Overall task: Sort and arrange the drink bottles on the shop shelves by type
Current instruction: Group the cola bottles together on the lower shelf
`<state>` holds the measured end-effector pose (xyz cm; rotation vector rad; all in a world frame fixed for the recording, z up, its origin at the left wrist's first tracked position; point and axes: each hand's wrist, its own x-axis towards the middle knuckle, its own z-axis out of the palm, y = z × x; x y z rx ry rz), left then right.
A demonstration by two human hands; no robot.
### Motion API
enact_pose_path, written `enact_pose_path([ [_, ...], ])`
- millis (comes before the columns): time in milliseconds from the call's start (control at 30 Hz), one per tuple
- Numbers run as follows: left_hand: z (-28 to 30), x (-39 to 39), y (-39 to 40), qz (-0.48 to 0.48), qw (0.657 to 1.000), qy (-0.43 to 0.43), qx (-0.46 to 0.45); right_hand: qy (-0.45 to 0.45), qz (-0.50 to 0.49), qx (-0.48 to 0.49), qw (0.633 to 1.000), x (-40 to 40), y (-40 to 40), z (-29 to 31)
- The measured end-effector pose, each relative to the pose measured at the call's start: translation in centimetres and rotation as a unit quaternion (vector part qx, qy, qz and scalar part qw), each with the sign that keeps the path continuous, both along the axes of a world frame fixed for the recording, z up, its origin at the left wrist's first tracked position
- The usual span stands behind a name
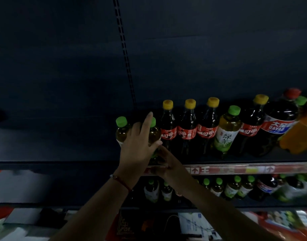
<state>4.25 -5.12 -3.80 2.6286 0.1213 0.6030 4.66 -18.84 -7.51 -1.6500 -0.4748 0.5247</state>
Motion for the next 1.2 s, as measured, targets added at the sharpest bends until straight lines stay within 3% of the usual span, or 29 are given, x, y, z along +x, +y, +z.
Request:
enact_pose_path([
  [100, -0.2, 1.1, 0.6, 0.048, 0.981, -0.052, 0.179, -0.007, 0.0, -0.006, 1.0, -0.3, 0.0, 0.7],
  [233, -0.2, 1.5, 1.6, 0.037, 0.962, -0.064, 0.263, -0.035, -0.03, -0.054, 0.997, -0.9, -0.4, 3.1],
  [333, -0.3, 1.7, 2.4, 0.015, 0.95, -0.076, 0.303, -0.146, -0.087, -0.105, 0.98, -1.2, -1.1, 6.8],
  [433, -0.1, 1.6, 3.2, 0.008, 0.934, -0.065, 0.351, -0.304, -0.134, -0.196, 0.923, 0.0, -1.5, 9.9],
  [567, 0.3, 1.6, 4.4, -0.018, 0.926, -0.069, 0.371, -0.472, -0.128, -0.321, 0.811, 3.3, -0.7, 12.6],
  [633, 0.3, 1.9, 4.7, -0.034, 0.933, -0.072, 0.352, -0.5, -0.108, -0.401, 0.76, 5.1, -0.1, 13.0],
  [733, -0.1, 2.2, 4.8, -0.055, 0.94, -0.083, 0.325, -0.495, -0.076, -0.484, 0.718, 7.0, 0.7, 13.0],
  [867, -0.4, 2.6, 4.8, -0.059, 0.942, -0.098, 0.315, -0.504, -0.081, -0.472, 0.719, 7.9, 0.9, 12.2],
  [1067, -0.4, 2.5, 4.8, -0.061, 0.945, -0.094, 0.307, -0.475, -0.093, -0.416, 0.77, 5.6, -0.4, 12.1],
  [1200, 0.2, 1.7, 3.9, -0.081, 0.958, -0.102, 0.255, -0.482, -0.103, -0.381, 0.783, 3.2, -2.6, 11.6],
])
